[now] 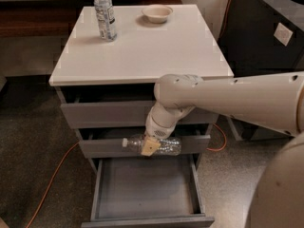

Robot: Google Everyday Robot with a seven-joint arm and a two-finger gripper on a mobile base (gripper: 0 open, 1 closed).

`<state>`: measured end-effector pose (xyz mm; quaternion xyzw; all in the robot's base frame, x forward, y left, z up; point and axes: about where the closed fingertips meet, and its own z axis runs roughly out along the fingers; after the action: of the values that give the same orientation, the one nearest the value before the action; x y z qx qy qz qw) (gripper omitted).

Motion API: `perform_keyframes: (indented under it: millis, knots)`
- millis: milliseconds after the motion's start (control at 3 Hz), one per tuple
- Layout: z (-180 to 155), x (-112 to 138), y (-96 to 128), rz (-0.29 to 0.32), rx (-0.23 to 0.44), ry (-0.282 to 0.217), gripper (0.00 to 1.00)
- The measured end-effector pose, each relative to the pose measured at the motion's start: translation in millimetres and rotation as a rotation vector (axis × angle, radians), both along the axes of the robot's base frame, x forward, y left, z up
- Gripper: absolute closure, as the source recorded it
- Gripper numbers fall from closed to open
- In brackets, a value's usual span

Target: Place water bottle into bottom drawer

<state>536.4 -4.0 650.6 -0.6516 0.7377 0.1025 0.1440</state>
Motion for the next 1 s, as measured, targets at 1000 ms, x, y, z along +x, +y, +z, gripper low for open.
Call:
perform_keyframes:
  millis: [1000]
  knots:
    - [-70,20,-37,-0.071,-0.060,-0.007,1.00]
